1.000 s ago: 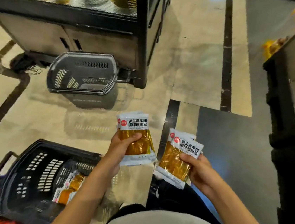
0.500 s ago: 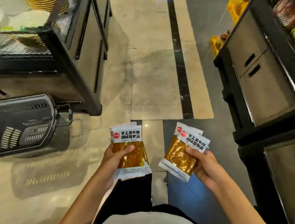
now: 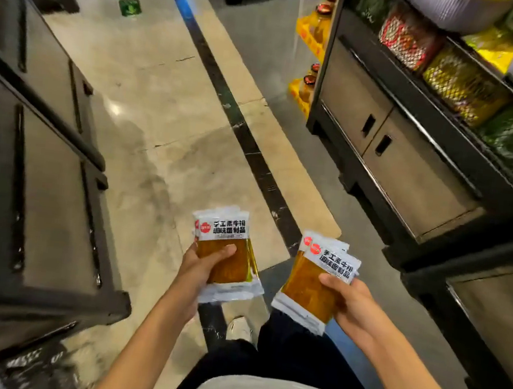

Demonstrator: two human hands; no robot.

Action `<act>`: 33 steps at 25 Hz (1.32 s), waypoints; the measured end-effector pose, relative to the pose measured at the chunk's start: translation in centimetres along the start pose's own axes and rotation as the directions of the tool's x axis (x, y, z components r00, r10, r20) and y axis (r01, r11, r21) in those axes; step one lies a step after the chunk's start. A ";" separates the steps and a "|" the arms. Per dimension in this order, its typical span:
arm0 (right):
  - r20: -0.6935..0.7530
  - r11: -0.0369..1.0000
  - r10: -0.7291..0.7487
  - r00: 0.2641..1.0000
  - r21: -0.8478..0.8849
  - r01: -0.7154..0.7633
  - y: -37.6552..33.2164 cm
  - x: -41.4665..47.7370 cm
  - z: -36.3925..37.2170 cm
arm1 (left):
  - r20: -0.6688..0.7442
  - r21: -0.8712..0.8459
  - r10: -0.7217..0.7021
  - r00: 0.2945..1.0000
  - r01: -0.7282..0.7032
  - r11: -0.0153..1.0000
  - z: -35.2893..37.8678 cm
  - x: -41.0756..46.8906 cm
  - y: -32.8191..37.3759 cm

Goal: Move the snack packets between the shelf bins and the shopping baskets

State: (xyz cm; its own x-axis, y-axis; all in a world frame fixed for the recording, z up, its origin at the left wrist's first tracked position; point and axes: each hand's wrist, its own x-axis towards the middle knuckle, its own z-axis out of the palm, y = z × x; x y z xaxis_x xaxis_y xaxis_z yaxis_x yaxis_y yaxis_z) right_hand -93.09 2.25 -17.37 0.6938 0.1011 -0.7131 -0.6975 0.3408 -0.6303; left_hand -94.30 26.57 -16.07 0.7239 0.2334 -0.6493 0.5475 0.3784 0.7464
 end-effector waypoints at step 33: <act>-0.544 0.663 -0.598 0.589 0.077 0.745 -72.5 30.9 0.4 | 0.901 0.219 0.024 0.433 -0.502 0.837 66.7 42.5 56.0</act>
State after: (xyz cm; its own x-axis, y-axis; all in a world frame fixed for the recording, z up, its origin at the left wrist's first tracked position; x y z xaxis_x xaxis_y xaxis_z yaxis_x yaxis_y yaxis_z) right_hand -21.02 -18.91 6.38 0.7281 -0.6525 -0.2097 0.0678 0.3731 -0.9253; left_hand -4.85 -2.07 7.85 0.7048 -0.6970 -0.1320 0.1870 0.0031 0.9824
